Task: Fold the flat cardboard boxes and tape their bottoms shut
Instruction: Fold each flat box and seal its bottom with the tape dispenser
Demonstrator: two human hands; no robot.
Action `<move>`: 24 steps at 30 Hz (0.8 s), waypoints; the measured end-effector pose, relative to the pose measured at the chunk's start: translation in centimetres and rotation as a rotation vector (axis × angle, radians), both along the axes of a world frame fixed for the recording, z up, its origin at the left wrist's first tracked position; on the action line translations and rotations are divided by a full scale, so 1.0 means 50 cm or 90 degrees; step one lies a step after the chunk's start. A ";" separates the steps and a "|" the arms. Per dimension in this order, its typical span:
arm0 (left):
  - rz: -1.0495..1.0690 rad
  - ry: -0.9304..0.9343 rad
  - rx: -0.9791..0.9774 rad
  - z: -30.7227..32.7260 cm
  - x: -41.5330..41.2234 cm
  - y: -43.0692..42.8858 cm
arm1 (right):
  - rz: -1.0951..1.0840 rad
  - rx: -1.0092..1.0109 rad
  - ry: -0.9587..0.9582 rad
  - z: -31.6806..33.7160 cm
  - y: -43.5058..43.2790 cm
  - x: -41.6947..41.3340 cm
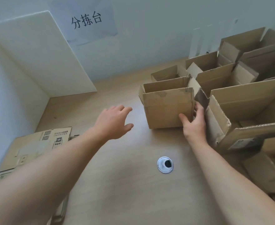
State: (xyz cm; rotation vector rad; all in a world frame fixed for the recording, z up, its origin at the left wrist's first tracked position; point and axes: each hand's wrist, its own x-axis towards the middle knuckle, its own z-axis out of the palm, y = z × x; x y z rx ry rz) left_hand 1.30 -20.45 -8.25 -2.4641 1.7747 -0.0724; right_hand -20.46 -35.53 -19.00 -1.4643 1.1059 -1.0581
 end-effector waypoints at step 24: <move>0.047 0.508 -0.046 0.006 -0.138 -0.105 | 0.101 0.036 0.186 0.063 0.148 -0.012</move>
